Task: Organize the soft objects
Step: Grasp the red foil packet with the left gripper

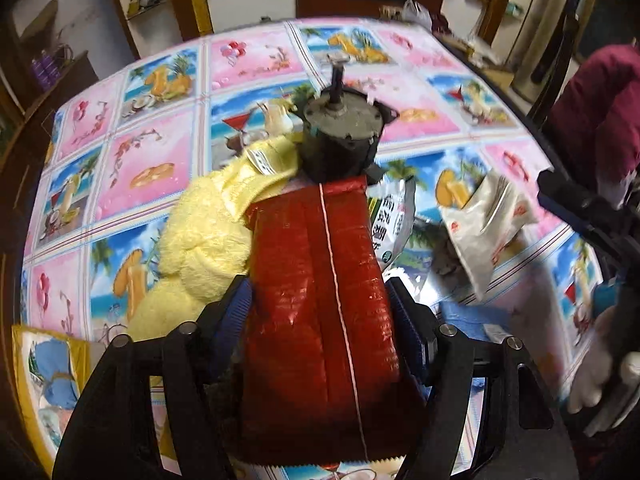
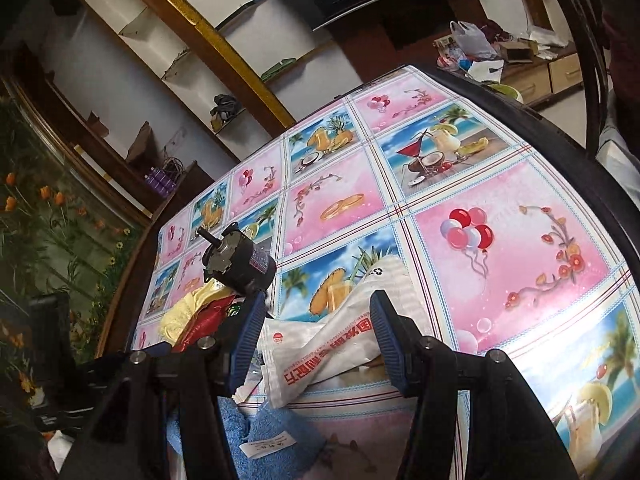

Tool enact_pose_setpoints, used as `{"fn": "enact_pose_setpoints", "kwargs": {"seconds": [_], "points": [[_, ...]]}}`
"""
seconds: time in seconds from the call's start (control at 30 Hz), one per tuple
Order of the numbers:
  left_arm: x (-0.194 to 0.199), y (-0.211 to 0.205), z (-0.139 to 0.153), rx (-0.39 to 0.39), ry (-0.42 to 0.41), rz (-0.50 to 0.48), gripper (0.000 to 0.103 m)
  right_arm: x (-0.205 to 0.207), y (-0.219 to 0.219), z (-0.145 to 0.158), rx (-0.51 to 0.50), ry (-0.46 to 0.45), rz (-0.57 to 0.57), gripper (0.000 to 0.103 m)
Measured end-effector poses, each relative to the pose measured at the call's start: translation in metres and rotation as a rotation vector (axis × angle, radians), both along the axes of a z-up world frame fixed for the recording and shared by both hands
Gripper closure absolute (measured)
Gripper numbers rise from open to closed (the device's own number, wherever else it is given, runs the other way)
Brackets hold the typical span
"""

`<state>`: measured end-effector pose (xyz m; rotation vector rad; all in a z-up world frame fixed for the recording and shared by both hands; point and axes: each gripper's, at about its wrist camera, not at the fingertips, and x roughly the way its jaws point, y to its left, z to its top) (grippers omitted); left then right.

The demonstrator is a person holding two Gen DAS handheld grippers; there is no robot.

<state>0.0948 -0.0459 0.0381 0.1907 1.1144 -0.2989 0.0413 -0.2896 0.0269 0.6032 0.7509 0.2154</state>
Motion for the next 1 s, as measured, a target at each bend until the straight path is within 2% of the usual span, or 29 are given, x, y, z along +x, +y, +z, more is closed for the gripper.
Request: {"fn": "enact_pose_setpoints", "kwargs": {"seconds": [0.1, 0.13, 0.17, 0.27, 0.43, 0.67, 0.8, 1.0], "points": [[0.002, -0.009, -0.015, 0.075, 0.038, -0.001, 0.034, 0.003, -0.001, -0.004, 0.017, 0.024, 0.005, 0.048], [0.001, -0.01, -0.018, 0.067, 0.051, -0.001, 0.037, 0.004, 0.0, -0.006, 0.026, 0.035, 0.013, 0.048], [-0.001, -0.009, -0.018, 0.046, 0.053, 0.004, 0.043, 0.004, 0.001, -0.008, 0.037, 0.043, 0.022, 0.048], [-0.007, 0.001, -0.008, -0.012, 0.031, 0.046, 0.052, 0.005, 0.004, -0.011, 0.035, 0.054, 0.033, 0.048], [-0.037, 0.033, 0.019, -0.144, -0.052, 0.099, 0.052, 0.004, 0.01, -0.01, -0.002, 0.049, 0.04, 0.048], [-0.105, 0.083, 0.065, -0.313, -0.178, 0.165, 0.052, 0.005, 0.01, -0.017, -0.037, 0.072, 0.021, 0.048], [-0.138, 0.115, 0.073, -0.388, -0.202, 0.237, 0.052, 0.001, 0.011, -0.014, -0.064, 0.042, -0.004, 0.048], [-0.177, 0.156, 0.076, -0.445, -0.256, 0.342, 0.052, -0.01, 0.027, -0.003, -0.141, -0.048, 0.01, 0.048]]}}
